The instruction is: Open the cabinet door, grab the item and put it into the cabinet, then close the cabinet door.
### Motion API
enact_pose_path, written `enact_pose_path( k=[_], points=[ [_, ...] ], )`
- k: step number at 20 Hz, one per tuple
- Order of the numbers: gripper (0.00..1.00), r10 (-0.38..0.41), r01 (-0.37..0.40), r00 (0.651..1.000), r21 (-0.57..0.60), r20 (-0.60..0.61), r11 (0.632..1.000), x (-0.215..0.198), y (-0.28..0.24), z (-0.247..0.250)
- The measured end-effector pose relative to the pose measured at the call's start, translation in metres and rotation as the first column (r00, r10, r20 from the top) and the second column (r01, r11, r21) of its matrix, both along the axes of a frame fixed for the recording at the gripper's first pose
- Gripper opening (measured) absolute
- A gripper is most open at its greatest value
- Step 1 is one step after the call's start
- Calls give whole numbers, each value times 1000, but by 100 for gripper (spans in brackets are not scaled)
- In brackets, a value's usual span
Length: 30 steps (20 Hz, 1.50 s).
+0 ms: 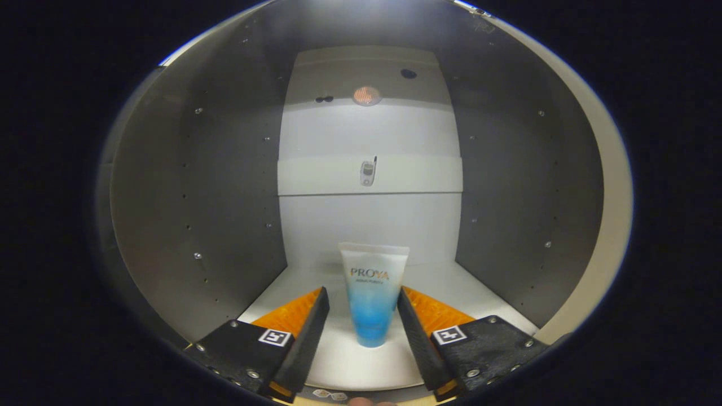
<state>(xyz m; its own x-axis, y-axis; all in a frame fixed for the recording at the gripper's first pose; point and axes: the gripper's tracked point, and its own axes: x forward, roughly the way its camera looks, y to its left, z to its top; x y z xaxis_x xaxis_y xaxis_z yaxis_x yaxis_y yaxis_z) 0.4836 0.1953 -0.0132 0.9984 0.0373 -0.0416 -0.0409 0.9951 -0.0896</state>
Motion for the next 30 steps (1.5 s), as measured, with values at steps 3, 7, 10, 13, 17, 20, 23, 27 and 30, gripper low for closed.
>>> enact_pose_path(
  k=[3,7,10,13,17,20,23,27,30],
  points=[
    [94,-50,50,999,-25,11,998,-9,-9,3],
    [94,-52,52,999,1,-1,999,-40,-13,9],
    [94,-59,59,998,20,7,998,-76,-17,18],
    [94,-31,30,999,67,11,997,-120,-16,29],
    [94,-19,18,1000,85,11,996,-191,-15,36],
    [94,36,-38,999,73,30,997,-256,0,41],
    [94,89,-91,996,62,26,994,-320,22,34],
    [94,138,-136,990,102,-16,985,-385,39,26],
    [94,126,-119,991,137,-41,983,-412,30,24]
  ],
)
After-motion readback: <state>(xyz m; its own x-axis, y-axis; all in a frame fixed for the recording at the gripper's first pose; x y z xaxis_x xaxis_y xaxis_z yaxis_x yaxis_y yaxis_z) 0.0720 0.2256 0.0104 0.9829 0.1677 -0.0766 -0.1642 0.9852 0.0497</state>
